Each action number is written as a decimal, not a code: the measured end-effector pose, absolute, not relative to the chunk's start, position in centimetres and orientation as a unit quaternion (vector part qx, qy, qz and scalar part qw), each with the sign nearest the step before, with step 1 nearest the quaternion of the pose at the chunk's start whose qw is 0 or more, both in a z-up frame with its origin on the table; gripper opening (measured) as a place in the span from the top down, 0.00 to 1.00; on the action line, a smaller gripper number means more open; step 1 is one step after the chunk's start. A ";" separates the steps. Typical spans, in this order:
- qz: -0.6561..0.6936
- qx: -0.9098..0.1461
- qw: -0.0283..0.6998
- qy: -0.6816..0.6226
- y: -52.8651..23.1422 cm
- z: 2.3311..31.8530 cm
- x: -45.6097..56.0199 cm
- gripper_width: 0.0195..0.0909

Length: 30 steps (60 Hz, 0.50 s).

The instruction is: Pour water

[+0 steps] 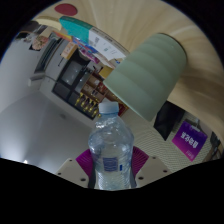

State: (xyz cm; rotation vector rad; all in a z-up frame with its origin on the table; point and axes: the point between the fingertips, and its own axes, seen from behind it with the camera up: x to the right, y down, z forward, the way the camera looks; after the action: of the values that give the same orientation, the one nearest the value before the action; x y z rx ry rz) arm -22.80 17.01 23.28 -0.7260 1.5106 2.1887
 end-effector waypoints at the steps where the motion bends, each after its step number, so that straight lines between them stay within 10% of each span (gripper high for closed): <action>1: 0.780 -0.255 0.190 0.539 18.7 23.2 -22.5 0.61; 19: 0.788 -0.231 0.198 0.535 19.0 24.1 -21.2 0.61; 30: 0.713 -0.449 0.415 0.343 16.4 31.3 -21.2 0.61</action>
State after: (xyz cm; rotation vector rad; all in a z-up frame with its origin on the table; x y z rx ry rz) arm -21.23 16.42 31.32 -1.1277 0.8628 1.7914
